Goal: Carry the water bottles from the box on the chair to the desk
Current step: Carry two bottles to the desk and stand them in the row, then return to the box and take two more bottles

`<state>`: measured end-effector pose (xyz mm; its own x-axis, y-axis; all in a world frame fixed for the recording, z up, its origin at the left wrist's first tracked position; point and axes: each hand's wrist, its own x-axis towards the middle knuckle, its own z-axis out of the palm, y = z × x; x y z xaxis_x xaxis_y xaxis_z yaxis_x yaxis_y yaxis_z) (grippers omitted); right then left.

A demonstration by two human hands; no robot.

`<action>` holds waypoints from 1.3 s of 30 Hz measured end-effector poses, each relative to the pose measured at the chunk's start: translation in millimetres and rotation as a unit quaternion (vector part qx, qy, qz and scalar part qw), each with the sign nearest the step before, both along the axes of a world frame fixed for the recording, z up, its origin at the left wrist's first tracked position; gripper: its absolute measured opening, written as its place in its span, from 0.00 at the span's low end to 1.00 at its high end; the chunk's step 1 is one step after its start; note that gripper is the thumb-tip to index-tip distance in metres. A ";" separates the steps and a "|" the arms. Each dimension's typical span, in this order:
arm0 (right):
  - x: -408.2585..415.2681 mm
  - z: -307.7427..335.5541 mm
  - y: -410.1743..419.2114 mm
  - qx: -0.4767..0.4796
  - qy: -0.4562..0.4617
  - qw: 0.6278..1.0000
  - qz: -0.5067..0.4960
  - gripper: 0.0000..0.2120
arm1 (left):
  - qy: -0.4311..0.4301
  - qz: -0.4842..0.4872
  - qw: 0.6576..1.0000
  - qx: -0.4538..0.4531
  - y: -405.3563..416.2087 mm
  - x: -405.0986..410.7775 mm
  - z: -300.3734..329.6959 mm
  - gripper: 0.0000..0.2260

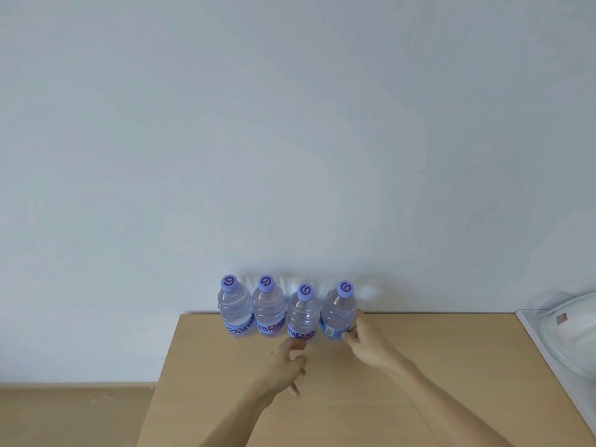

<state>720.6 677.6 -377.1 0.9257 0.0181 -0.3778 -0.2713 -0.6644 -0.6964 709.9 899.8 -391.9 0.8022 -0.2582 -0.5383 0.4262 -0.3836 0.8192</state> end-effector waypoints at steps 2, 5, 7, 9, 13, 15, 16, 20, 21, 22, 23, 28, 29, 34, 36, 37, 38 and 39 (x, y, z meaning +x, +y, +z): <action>5.3 0.5 3.8 0.001 0.007 1.000 0.011 0.17 | -0.005 -0.003 1.000 0.000 3.6 5.3 0.4 0.16; 9.7 -0.3 7.3 -0.002 0.017 1.000 0.015 0.22 | -0.016 -0.006 1.000 0.007 8.4 10.6 1.3 0.16; 9.2 -0.7 5.1 -0.003 0.031 0.999 0.016 0.25 | -0.020 -0.008 1.000 0.008 10.7 9.4 0.5 0.17; 8.3 -0.7 2.5 -0.003 0.039 0.999 0.017 0.26 | -0.018 -0.003 1.000 -0.003 13.2 6.6 -1.3 0.17; 4.1 3.8 5.8 0.001 0.029 1.000 0.011 0.24 | -0.020 0.029 0.999 -0.039 16.0 3.1 4.5 0.13; -3.9 7.9 8.9 -0.002 0.009 1.000 -0.008 0.20 | -0.059 0.042 0.997 -0.038 17.6 -1.0 12.5 0.09; -9.6 11.1 9.6 -0.006 -0.001 1.000 -0.020 0.18 | -0.079 0.042 0.995 -0.041 18.8 -3.4 17.5 0.09; -33.2 36.0 3.6 -0.015 -0.037 0.998 -0.052 0.11 | -0.138 0.011 0.988 -0.063 19.9 -5.2 46.4 0.08; -38.1 44.1 -0.7 -0.021 -0.053 0.997 -0.061 0.10 | -0.152 -0.002 0.986 -0.067 16.3 -2.3 55.8 0.08; -42.9 52.8 -5.7 -0.024 -0.070 0.995 -0.073 0.09 | -0.165 -0.015 0.984 -0.072 10.8 1.0 65.7 0.08; -47.5 62.2 -11.0 -0.022 -0.088 0.992 -0.087 0.08 | -0.178 -0.028 0.980 -0.080 3.8 4.4 76.1 0.08; -78.1 113.1 -48.3 -0.002 -0.160 0.976 -0.146 0.08 | -0.244 -0.085 0.959 -0.116 -42.9 13.7 132.6 0.08; -85.7 123.2 -57.8 -0.003 -0.172 0.973 -0.154 0.08 | -0.256 -0.094 0.954 -0.123 -53.4 12.1 144.5 0.08; -129.6 172.5 -113.5 -0.011 -0.251 0.949 -0.193 0.06 | -0.328 -0.141 0.920 -0.162 -107.0 -8.0 202.7 0.08; -155.2 191.9 -140.3 -0.021 -0.278 0.936 -0.213 0.06 | -0.357 -0.165 0.903 -0.170 -131.8 -21.6 226.7 0.08; -169.9 202.2 -154.7 -0.028 -0.291 0.930 -0.224 0.06 | -0.372 -0.177 0.894 -0.175 -145.9 -30.0 239.1 0.08; -185.4 212.4 -169.2 -0.035 -0.303 0.923 -0.233 0.06 | -0.386 -0.189 0.885 -0.180 -160.2 -39.5 251.2 0.08; -201.9 222.9 -184.3 -0.044 -0.315 0.916 -0.243 0.05 | -0.398 -0.201 0.876 -0.185 -175.4 -50.5 263.3 0.08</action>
